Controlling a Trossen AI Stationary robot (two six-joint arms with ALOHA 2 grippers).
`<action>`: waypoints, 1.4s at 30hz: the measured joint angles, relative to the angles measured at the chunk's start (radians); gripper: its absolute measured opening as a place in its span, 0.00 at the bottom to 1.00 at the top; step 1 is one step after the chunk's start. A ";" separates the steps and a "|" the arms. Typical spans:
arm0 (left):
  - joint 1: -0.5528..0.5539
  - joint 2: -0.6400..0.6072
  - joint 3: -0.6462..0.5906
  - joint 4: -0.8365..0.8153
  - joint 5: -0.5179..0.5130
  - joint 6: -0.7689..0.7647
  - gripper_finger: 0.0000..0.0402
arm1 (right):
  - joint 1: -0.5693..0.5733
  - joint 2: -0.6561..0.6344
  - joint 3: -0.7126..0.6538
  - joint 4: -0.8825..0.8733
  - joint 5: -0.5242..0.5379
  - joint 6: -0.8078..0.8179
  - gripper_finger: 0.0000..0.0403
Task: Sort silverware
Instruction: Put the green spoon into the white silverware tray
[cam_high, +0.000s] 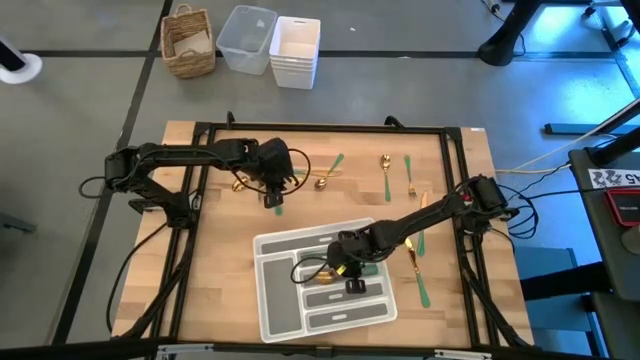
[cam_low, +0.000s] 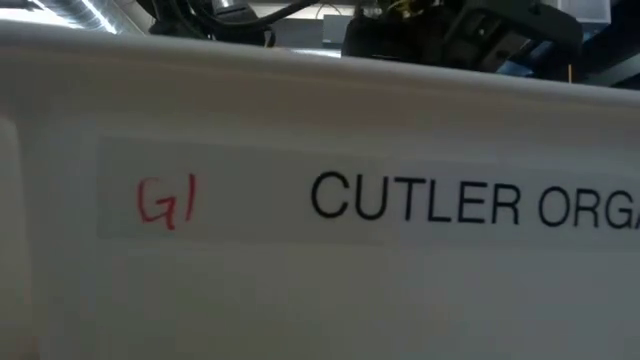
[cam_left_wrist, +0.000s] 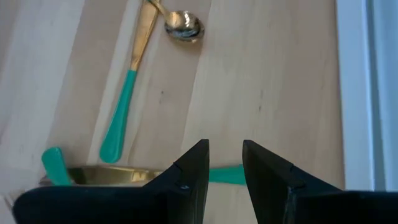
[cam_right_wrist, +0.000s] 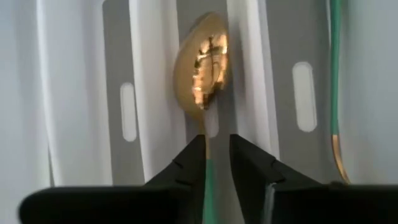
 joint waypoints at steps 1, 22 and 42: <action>0.002 0.000 0.000 -0.004 -0.009 -0.018 0.22 | 0.000 0.000 0.000 -0.008 0.000 -0.002 0.21; 0.164 0.000 0.000 -0.184 -0.130 0.032 0.22 | -0.053 -0.148 0.001 -0.353 0.120 -0.136 0.25; 0.360 0.002 -0.228 0.008 -0.131 0.025 0.22 | -0.052 -0.326 0.001 -0.423 0.341 -0.190 0.25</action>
